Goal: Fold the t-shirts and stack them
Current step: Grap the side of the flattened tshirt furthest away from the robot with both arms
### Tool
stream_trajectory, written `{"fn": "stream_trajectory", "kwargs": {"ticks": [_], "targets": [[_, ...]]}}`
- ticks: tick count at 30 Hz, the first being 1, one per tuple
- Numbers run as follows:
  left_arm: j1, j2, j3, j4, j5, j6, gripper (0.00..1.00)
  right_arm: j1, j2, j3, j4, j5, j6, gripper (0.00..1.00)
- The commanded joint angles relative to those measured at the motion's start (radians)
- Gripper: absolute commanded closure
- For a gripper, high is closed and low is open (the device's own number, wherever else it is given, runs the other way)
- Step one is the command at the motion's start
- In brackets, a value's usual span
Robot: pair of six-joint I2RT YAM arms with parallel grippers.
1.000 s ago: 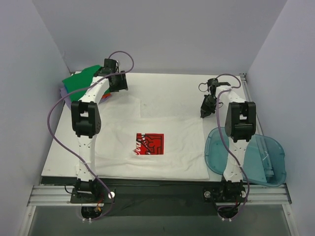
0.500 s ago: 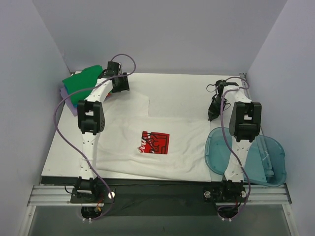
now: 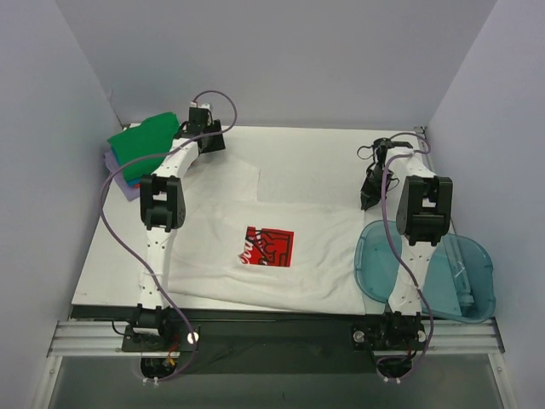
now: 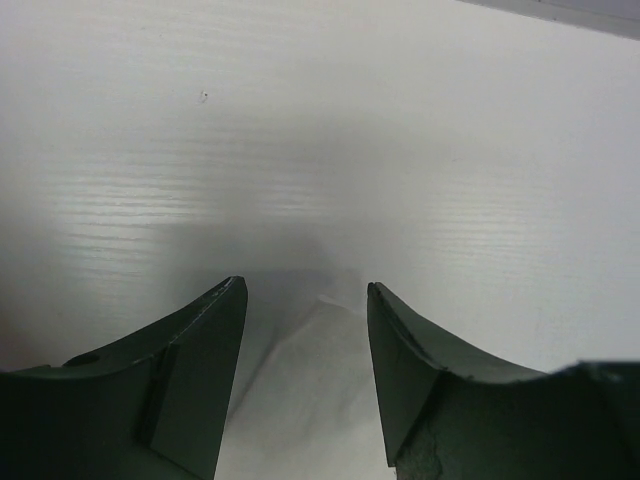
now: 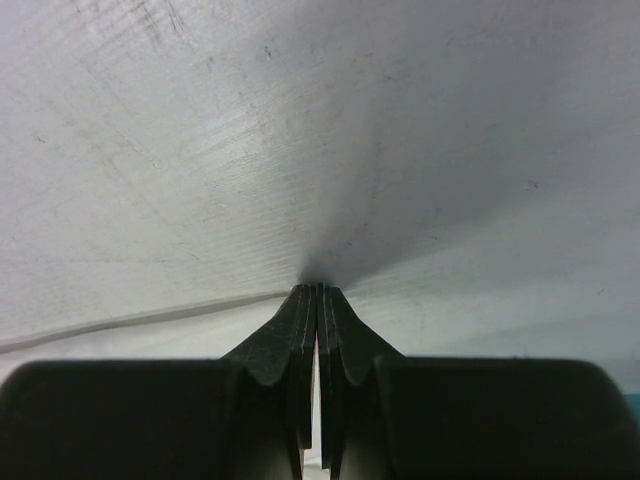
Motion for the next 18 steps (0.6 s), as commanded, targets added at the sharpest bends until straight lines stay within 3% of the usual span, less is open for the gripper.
{"fn": "stream_trajectory", "kwargs": {"ticks": [1, 8, 15, 18], "targets": [[-0.009, 0.022, 0.055, 0.059, 0.028, 0.013, 0.38, -0.007, 0.006, 0.042, -0.064, 0.001, -0.013, 1.00], [-0.014, 0.028, 0.029, 0.053, 0.045, 0.018, 0.42, -0.007, 0.014, 0.056, -0.068, -0.011, -0.010, 1.00], [-0.017, 0.026, 0.023, 0.035, 0.037, 0.024, 0.55, -0.007, 0.014, 0.056, -0.070, -0.013, -0.010, 1.00], [-0.017, 0.026, 0.018, 0.032, 0.042, 0.020, 0.67, -0.005, 0.014, 0.056, -0.068, -0.014, -0.011, 1.00]]}}
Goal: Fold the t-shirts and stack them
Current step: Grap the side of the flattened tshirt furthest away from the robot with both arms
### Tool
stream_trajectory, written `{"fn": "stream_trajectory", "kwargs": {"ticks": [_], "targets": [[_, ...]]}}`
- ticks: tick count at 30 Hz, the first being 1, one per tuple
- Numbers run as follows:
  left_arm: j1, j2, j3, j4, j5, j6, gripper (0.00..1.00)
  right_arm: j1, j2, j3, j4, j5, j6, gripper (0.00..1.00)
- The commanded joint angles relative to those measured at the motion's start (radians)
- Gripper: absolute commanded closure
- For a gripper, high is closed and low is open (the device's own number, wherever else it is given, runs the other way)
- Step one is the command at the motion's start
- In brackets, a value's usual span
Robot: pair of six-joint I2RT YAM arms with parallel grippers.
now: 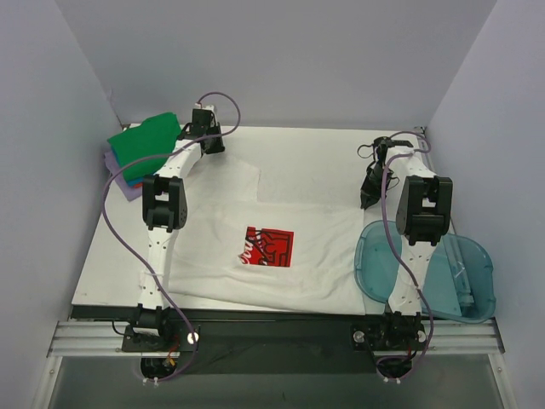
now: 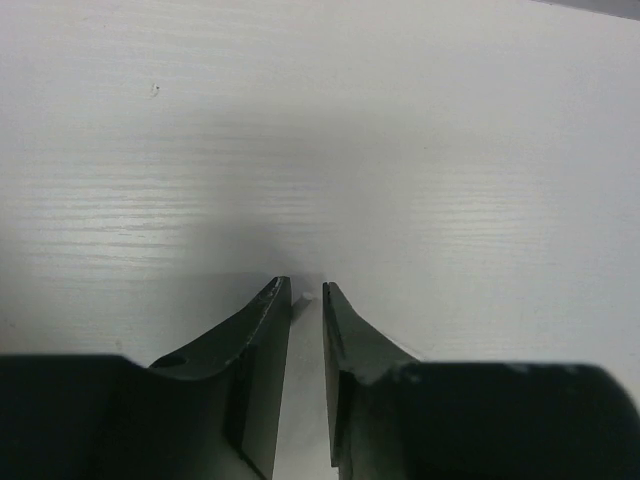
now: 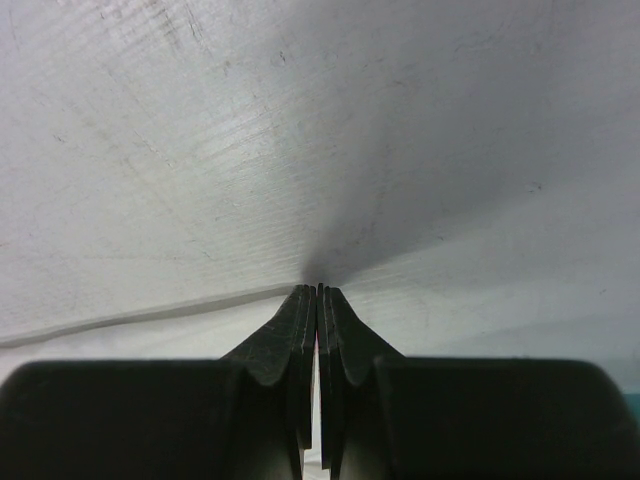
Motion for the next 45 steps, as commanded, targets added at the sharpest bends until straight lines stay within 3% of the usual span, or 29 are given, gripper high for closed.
{"fn": "stream_trajectory", "kwargs": {"ticks": [1, 7, 24, 36, 39, 45], "targets": [[-0.003, 0.012, 0.018, 0.012, 0.016, 0.015, 0.71, -0.004, 0.008, 0.033, -0.056, -0.004, -0.011, 1.00], [-0.001, 0.015, 0.027, 0.009, 0.034, 0.017, 1.00, 0.008, 0.005, 0.041, -0.058, -0.001, -0.013, 1.00], [0.040, -0.031, 0.102, 0.109, 0.114, -0.012, 1.00, 0.058, 0.104, 0.242, -0.114, -0.030, 0.064, 1.00], [0.103, -0.055, 0.147, 0.316, 0.259, -0.175, 1.00, 0.056, 0.189, 0.475, -0.123, -0.013, 0.105, 1.00], [0.120, -0.104, 0.116, 0.349, 0.325, -0.201, 1.00, 0.056, 0.186, 0.501, -0.122, -0.016, 0.088, 1.00], [0.151, -0.244, -0.118, 0.400, 0.505, -0.216, 1.00, 0.056, 0.120, 0.468, -0.113, -0.054, 0.021, 1.00]]}}
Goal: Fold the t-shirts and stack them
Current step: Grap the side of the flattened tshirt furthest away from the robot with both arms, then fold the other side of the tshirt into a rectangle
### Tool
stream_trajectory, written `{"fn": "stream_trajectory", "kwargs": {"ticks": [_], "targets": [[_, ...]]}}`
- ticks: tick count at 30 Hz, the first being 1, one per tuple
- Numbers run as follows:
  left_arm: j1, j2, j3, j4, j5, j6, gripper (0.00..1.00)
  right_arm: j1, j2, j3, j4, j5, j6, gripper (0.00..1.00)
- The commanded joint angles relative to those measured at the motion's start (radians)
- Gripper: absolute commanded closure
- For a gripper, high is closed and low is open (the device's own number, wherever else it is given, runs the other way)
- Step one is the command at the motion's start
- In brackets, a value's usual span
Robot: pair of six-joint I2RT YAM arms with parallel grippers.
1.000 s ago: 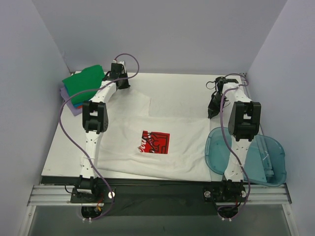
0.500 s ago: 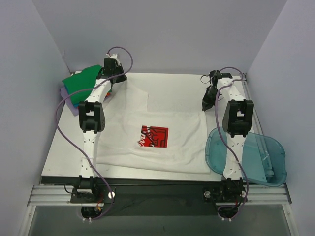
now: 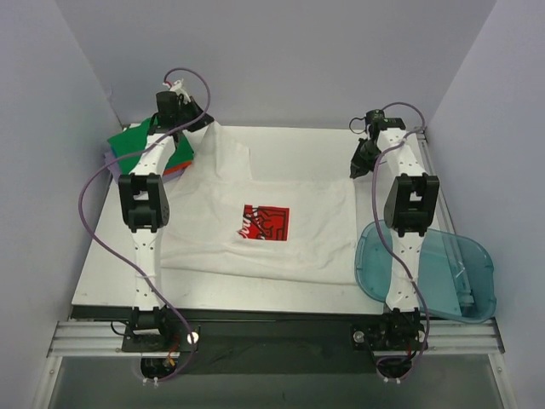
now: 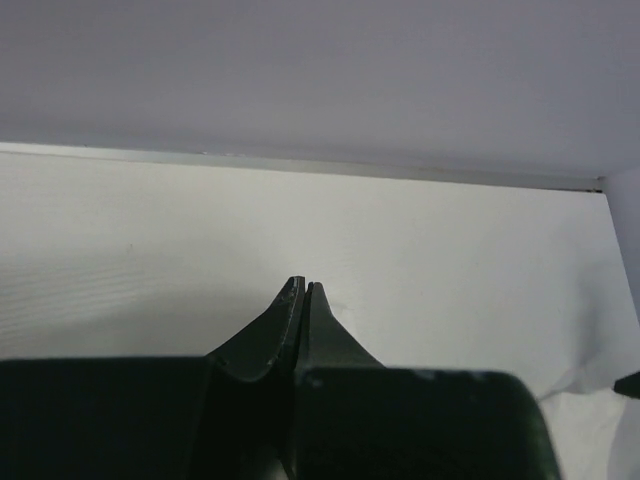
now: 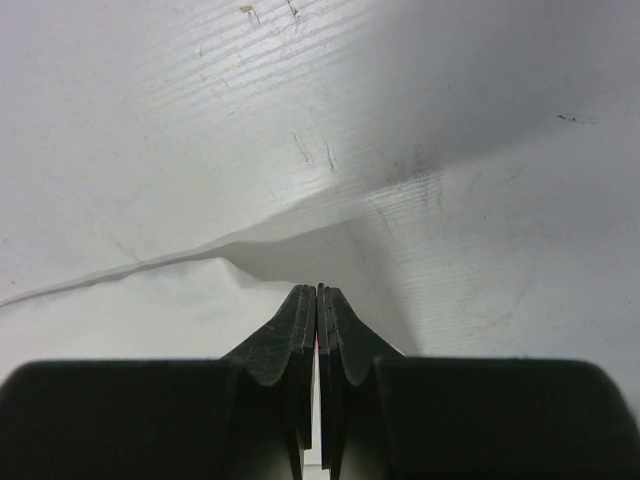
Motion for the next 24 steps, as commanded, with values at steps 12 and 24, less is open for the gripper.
{"fn": "stream_trajectory", "kwargs": {"ticks": [12, 24], "targets": [[0.061, -0.605, -0.679, 0.157, 0.175, 0.038, 1.00, 0.006, -0.262, -0.234, 0.001, -0.060, -0.179, 1.00], [0.065, -0.888, -0.954, -0.089, -0.017, 0.207, 1.00, 0.035, -0.401, -0.459, 0.013, -0.061, -0.192, 1.00]]}}
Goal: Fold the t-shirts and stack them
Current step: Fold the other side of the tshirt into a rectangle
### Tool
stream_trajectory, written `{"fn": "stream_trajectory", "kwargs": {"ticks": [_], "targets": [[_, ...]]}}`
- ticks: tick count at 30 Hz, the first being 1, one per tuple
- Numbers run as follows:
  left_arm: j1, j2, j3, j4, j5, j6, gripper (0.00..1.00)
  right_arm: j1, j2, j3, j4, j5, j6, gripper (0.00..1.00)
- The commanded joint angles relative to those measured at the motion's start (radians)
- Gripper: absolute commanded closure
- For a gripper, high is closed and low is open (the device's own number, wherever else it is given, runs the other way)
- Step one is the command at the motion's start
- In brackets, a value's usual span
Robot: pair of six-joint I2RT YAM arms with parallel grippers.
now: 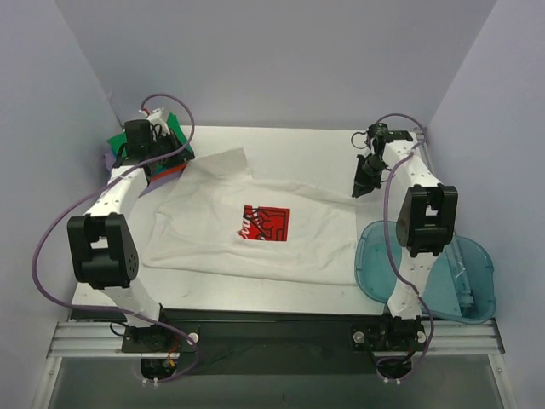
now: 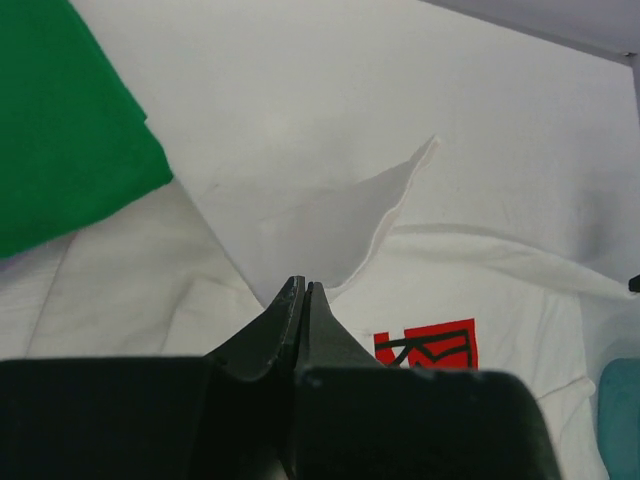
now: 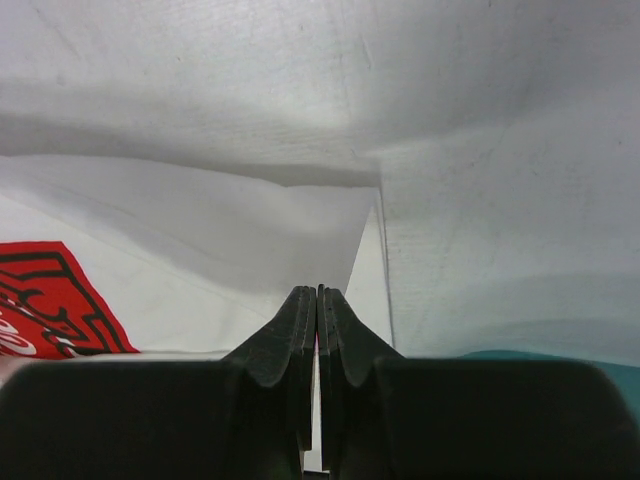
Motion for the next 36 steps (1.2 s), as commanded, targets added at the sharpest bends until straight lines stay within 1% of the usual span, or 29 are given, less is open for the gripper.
{"fn": "stream_trajectory", "kwargs": {"ticks": [1, 4, 8, 11, 15, 22, 36], "targets": [[0.003, -0.122, -0.046, -0.086, -0.092, 0.084, 1.00, 0.018, -0.089, -0.057, -0.030, -0.004, -0.023, 1.00], [0.003, -0.199, -0.106, -0.122, -0.150, 0.103, 1.00, 0.022, -0.123, -0.117, -0.027, -0.003, -0.023, 1.00], [0.005, -0.298, -0.189, -0.144, -0.270, 0.111, 1.00, 0.028, -0.172, -0.184, -0.026, 0.003, -0.026, 1.00], [0.006, -0.361, -0.233, -0.178, -0.310, 0.117, 1.00, 0.031, -0.196, -0.226, -0.026, 0.011, -0.026, 1.00], [0.008, -0.438, -0.293, -0.233, -0.338, 0.103, 1.00, 0.029, -0.221, -0.261, -0.027, 0.026, -0.031, 1.00], [0.008, -0.568, -0.357, -0.282, -0.384, 0.057, 1.00, 0.031, -0.259, -0.311, -0.035, 0.029, -0.034, 1.00], [0.006, -0.783, -0.416, -0.395, -0.509, -0.021, 1.00, 0.038, -0.298, -0.399, -0.037, 0.049, -0.049, 1.00]]}}
